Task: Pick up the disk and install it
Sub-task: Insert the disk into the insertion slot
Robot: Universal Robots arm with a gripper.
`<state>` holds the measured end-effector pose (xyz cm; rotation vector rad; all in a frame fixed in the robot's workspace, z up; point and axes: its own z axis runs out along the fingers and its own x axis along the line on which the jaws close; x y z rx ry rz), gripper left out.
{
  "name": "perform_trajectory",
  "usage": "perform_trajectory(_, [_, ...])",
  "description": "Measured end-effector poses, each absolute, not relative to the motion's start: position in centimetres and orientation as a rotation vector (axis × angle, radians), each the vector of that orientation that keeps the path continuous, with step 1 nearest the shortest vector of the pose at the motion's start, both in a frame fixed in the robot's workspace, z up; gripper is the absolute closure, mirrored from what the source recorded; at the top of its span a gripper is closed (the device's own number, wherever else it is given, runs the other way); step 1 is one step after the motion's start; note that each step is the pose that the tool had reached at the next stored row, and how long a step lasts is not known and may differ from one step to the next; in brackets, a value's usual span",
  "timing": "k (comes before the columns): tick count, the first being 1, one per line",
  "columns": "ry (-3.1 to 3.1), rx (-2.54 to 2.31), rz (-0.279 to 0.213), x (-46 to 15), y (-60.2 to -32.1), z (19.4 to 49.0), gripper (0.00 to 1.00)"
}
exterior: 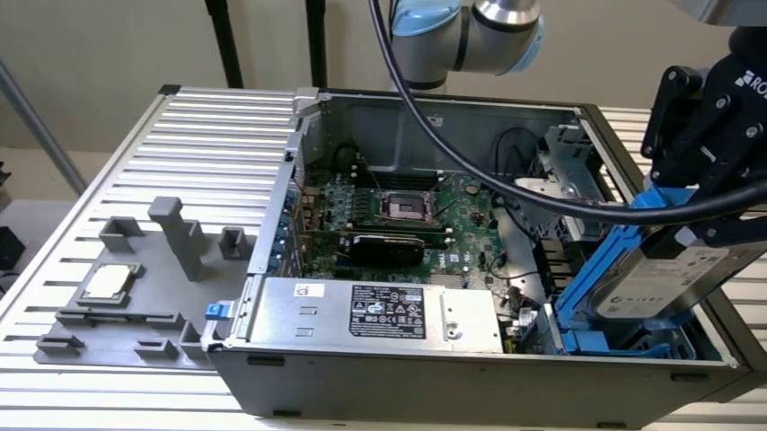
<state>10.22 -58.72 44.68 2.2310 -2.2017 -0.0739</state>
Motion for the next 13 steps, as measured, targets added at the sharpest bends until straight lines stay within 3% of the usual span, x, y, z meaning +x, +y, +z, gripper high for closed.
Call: perform_trajectory(13, [-2.202,2.231,-0.074,10.4,-58.52,44.17,0.67])
